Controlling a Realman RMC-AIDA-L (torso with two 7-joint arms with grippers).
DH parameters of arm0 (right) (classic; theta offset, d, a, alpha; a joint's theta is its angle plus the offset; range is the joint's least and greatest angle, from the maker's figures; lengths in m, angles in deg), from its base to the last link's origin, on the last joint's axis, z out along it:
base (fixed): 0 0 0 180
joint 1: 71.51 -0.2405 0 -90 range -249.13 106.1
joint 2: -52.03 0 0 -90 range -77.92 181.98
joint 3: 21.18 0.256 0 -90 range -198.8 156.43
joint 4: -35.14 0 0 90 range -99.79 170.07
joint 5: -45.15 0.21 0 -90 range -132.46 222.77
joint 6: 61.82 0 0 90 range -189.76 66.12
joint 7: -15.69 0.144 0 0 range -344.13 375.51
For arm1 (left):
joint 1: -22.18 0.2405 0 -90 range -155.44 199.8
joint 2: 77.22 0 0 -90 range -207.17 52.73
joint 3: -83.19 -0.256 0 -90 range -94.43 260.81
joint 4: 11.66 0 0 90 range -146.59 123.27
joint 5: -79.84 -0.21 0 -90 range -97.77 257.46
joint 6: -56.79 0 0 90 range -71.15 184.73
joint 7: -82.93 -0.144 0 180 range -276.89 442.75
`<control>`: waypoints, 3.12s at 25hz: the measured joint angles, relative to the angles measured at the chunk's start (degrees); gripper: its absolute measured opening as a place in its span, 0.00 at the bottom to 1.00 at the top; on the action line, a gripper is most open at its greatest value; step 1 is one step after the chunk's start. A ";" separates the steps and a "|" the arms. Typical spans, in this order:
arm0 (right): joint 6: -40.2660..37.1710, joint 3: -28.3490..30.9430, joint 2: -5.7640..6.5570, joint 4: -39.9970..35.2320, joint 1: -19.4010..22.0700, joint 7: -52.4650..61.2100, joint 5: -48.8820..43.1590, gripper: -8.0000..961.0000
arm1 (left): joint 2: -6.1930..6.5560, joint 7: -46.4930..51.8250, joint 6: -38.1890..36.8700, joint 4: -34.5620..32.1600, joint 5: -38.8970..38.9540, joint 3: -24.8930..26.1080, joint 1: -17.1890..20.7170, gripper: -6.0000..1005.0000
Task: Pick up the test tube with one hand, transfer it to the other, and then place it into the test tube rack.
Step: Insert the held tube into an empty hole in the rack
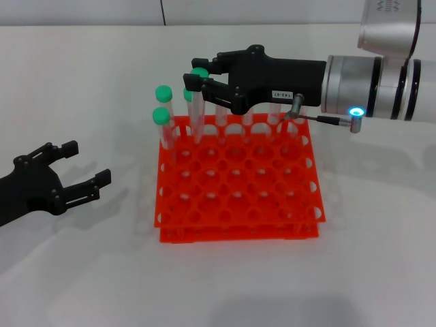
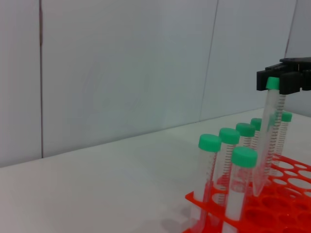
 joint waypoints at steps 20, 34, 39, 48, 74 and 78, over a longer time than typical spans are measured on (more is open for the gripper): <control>4.32 -5.65 0.00 -0.61 -0.82 -1.03 3.86 0.28 | 0.00 0.21 0.30 0.00 0.23 0.13 -0.44 0.89; 5.15 -6.45 0.00 -0.15 -0.81 -0.88 3.51 0.28 | -0.01 0.19 0.33 0.00 0.41 0.15 -0.86 0.89; 5.62 -7.17 0.01 -0.06 -0.81 -0.64 3.51 0.28 | -0.07 0.24 0.38 -0.01 0.41 0.18 -1.15 0.89; 7.51 -9.13 0.00 -0.03 -0.83 -0.56 3.89 0.28 | -0.05 0.06 0.47 0.98 0.41 0.12 -1.57 0.89; 9.85 -13.29 0.00 -0.77 -2.27 -0.52 5.32 0.28 | 0.00 -0.02 1.09 1.49 0.40 0.32 -1.74 0.89; 9.82 -13.27 0.00 -0.86 -2.27 -0.55 5.32 0.32 | 0.00 -0.02 1.08 1.49 0.40 0.36 -1.76 0.89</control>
